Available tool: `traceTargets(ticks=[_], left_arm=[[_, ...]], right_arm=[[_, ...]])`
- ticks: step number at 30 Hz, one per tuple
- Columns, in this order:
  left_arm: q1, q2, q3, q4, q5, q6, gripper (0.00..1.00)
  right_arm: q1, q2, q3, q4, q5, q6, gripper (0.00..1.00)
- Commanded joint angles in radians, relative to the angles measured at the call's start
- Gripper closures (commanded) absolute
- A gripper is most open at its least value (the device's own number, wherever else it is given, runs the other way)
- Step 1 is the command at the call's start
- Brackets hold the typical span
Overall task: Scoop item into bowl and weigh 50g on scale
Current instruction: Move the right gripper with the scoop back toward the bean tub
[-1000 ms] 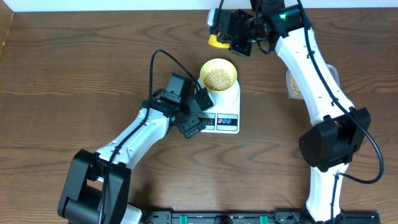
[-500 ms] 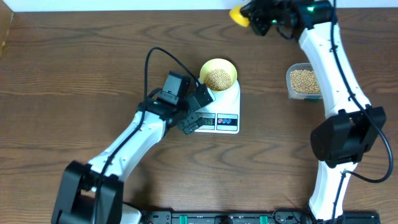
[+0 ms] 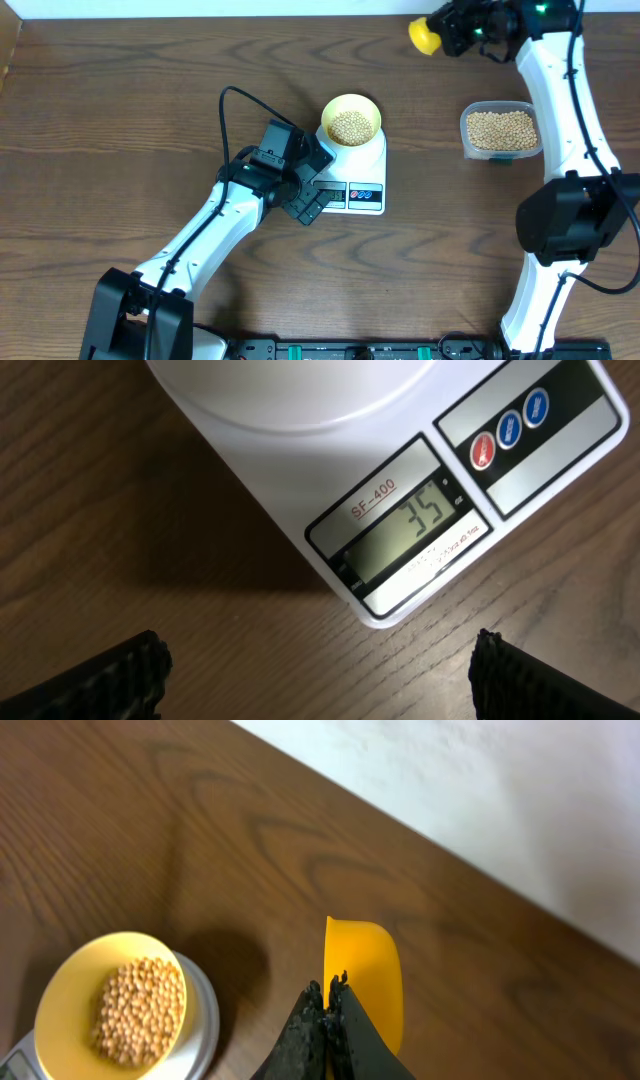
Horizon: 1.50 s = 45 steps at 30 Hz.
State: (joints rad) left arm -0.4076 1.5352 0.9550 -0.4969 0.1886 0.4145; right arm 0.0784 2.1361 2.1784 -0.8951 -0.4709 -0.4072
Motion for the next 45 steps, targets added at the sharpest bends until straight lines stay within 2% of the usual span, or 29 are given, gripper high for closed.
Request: traceTargets(ticks=[1,10,14,17,19,23,28,31,34,45], left_arm=[[-0.002,-0.004,-0.002,0.008,0.016,-0.039,0.02],[-0.003,-0.004,-0.002,0.045,0.025,-0.021,0.02],[-0.003,-0.004,-0.002,0.029,0.084,0.113,0.02],[-0.004,-0.004,-0.002,-0.042,0.183,0.285,0.02],[-0.004,-0.004,-0.002,-0.088,0.193,0.373,0.02],[-0.004,-0.004,-0.002,-0.101,0.198,0.441,0.02],[-0.021,-0.003,-0.002,-0.106,0.225,0.446,0.02],[-0.044,-0.003,-0.002,-0.105,0.226,0.462,0.02],[-0.05,-0.003,-0.002,-0.103,0.226,0.494,0.02],[-0.05,-0.003,-0.002,-0.086,0.219,0.494,0.02]], right_arm=[[-0.013,-0.031,0.021,-0.04,-0.014,0.026,0.99],[-0.019,-0.031,0.021,-0.122,0.092,0.026,0.99],[-0.029,-0.047,0.021,-0.137,0.121,0.055,0.99],[-0.05,-0.076,0.021,-0.174,0.133,0.08,0.99],[-0.068,-0.097,0.021,-0.196,0.133,0.106,0.99],[-0.116,-0.122,0.021,-0.249,0.133,0.172,0.99],[-0.166,-0.122,0.021,-0.34,0.153,0.192,0.99],[-0.19,-0.122,0.021,-0.378,0.234,0.214,0.99],[-0.204,-0.122,0.018,-0.381,0.294,0.228,0.99],[-0.209,-0.077,-0.033,-0.403,0.364,0.227,0.99]])
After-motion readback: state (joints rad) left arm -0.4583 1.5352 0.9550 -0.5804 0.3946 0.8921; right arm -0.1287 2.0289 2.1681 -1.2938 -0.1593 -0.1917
